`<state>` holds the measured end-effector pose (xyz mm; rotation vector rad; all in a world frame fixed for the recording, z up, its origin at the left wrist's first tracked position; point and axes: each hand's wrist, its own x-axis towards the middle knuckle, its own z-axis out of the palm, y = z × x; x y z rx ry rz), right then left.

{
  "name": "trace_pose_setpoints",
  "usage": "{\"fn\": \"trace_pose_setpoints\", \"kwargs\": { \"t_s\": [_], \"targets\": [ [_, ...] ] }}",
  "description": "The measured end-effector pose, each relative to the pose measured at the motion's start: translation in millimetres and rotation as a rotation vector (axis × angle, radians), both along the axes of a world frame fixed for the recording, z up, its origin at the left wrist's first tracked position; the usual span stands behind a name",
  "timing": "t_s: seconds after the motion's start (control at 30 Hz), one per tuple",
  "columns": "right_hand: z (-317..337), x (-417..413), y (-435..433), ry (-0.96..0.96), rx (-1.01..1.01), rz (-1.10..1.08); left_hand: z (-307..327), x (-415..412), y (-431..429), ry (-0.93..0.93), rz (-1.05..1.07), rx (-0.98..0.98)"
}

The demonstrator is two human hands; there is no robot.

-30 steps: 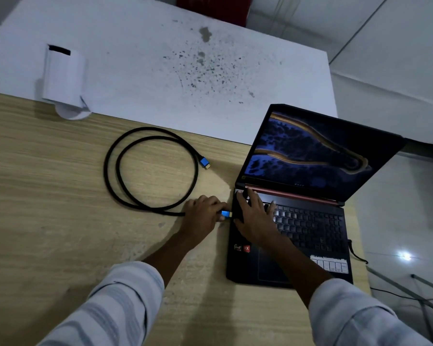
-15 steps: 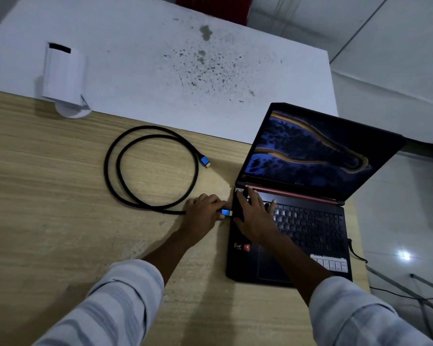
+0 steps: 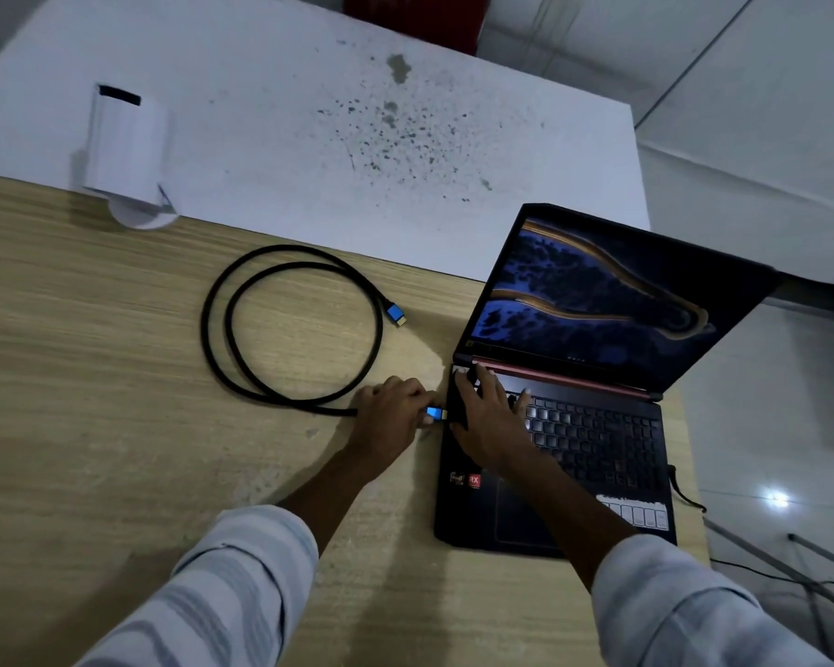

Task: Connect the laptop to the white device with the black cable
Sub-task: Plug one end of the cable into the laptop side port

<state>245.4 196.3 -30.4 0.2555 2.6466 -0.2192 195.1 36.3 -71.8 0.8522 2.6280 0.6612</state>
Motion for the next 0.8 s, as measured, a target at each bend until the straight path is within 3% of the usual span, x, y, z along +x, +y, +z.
{"fn": "trace_pose_setpoints", "kwargs": {
  "t_s": [0.67, 0.8],
  "targets": [
    [-2, 1, 0, -0.005, 0.001, -0.012, -2, 3, 0, 0.053, -0.109, -0.083],
    [-2, 0, 0, -0.013, 0.008, -0.001, -2, 2, 3, 0.029, -0.042, -0.047]
  ]
}}
